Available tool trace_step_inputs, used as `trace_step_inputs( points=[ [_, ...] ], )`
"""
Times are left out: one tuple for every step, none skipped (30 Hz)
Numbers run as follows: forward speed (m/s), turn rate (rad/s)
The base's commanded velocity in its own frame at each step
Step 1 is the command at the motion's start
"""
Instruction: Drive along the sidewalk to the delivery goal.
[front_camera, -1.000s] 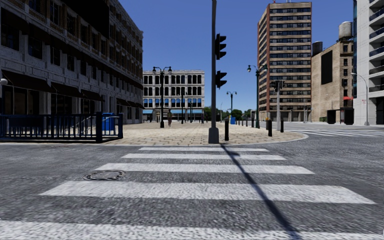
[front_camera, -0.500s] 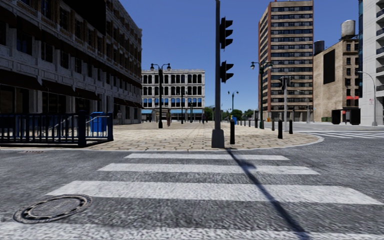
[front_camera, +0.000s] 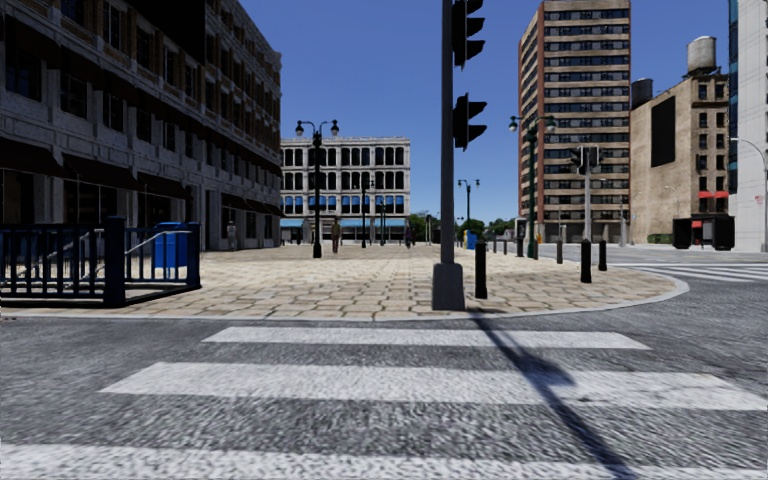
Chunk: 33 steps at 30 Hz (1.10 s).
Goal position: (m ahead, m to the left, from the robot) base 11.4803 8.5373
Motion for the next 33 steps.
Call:
trace_step_inputs(
  points=[
    [2.00, 0.00],
    [2.00, 0.00],
    [2.00, 0.00],
    [2.00, 0.00],
    [2.00, 0.00],
    [2.00, 0.00],
    [2.00, 0.00],
    [2.00, 0.00],
    [2.00, 0.00],
    [2.00, 0.00],
    [2.00, 0.00],
    [2.00, 0.00],
    [2.00, 0.00],
    [2.00, 0.00],
    [2.00, 0.00],
    [2.00, 0.00],
    [2.00, 0.00],
    [2.00, 0.00],
    [2.00, 0.00],
    [2.00, 0.00],
    [2.00, 0.00],
    [2.00, 0.00],
    [2.00, 0.00],
    [2.00, 0.00],
    [2.00, 0.00],
    [2.00, 0.00],
    [2.00, 0.00],
    [2.00, 0.11],
    [2.00, 0.61],
    [2.00, 0.80],
    [1.99, 0.84],
    [1.92, 0.76],
    [1.92, 0.76]
  ],
)
